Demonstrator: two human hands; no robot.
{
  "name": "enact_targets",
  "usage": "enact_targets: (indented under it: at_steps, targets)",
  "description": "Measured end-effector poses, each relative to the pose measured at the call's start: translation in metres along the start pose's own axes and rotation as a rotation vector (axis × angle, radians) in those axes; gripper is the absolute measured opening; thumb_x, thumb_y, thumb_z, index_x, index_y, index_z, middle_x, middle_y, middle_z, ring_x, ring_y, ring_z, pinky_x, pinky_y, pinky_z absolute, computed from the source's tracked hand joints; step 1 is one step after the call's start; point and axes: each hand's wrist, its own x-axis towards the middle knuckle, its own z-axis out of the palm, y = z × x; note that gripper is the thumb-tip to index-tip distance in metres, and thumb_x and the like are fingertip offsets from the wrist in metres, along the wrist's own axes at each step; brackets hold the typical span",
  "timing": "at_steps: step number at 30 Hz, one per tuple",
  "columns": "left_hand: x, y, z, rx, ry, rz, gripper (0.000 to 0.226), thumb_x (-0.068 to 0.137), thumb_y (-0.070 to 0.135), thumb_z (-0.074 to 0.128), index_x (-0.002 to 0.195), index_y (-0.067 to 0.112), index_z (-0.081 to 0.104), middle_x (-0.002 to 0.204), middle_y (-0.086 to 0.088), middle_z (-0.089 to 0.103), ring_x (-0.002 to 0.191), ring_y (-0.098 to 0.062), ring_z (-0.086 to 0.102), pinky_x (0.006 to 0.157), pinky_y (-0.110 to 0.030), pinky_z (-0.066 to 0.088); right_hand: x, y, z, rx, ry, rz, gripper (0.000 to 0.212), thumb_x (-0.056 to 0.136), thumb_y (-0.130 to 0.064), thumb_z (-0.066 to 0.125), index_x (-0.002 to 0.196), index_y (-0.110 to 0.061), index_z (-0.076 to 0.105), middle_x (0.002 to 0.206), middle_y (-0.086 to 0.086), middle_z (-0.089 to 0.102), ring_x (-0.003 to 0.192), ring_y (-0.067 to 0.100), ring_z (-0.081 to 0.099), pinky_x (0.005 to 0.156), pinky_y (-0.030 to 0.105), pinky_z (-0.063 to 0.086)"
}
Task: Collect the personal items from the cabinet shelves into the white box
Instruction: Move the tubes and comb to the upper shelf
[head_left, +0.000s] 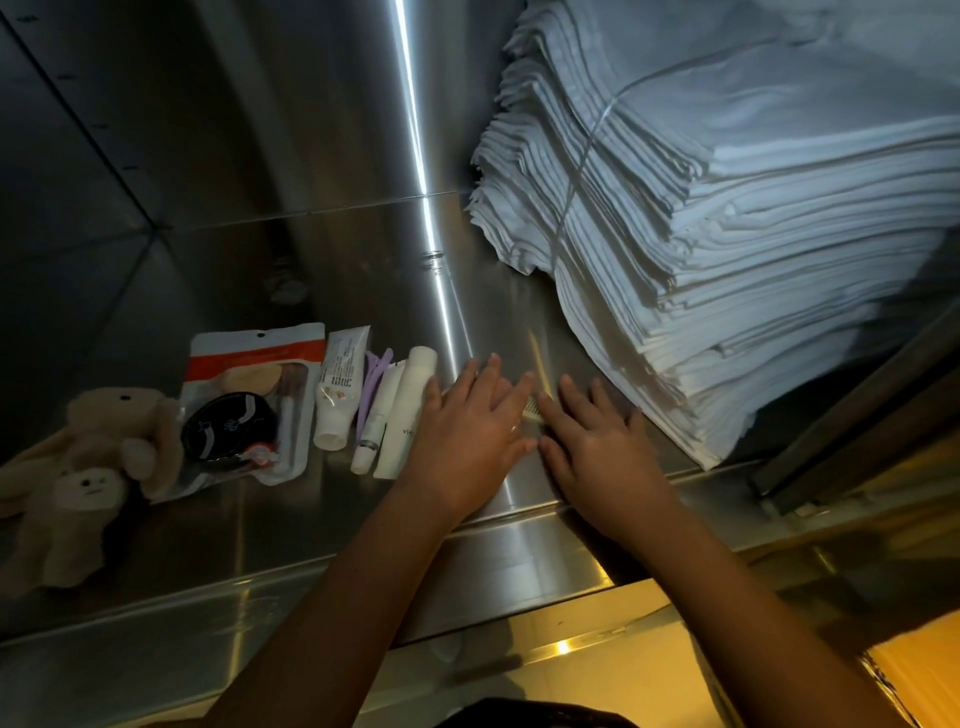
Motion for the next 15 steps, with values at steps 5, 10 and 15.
enact_targets:
  at_steps: [5,10,15]
  targets:
    - [-0.005,-0.004,0.001,0.007,-0.009,-0.024,0.060,0.094,0.052,0.029,0.146,0.033,0.006,0.156,-0.002,-0.001,0.141,-0.023,-0.006,0.110,-0.050,0.001,0.003,-0.015,0.005,-0.037,-0.034,0.072,0.053,0.098,-0.036,0.026,0.147,-0.026,0.008,0.156,0.003,0.005,0.141,0.035,0.002,0.108,0.055,0.015]
    - [-0.008,-0.005,0.002,-0.005,0.010,-0.043,0.056,0.095,0.048,0.028,0.146,0.035,0.008,0.156,-0.002,-0.001,0.141,-0.023,-0.005,0.111,-0.050,0.001,0.009,-0.026,0.004,-0.033,-0.055,0.145,0.054,0.098,-0.036,0.028,0.147,-0.024,0.009,0.156,0.005,0.004,0.139,0.041,0.003,0.108,0.055,0.017]
    - [-0.011,-0.007,0.003,-0.014,0.016,-0.034,0.056,0.095,0.046,0.032,0.145,0.034,0.012,0.156,-0.003,0.002,0.141,-0.022,-0.003,0.111,-0.050,0.002,0.022,-0.025,-0.001,-0.034,-0.073,0.188,0.053,0.098,-0.026,0.034,0.146,-0.021,0.014,0.156,0.007,0.006,0.138,0.044,0.007,0.107,0.055,0.020]
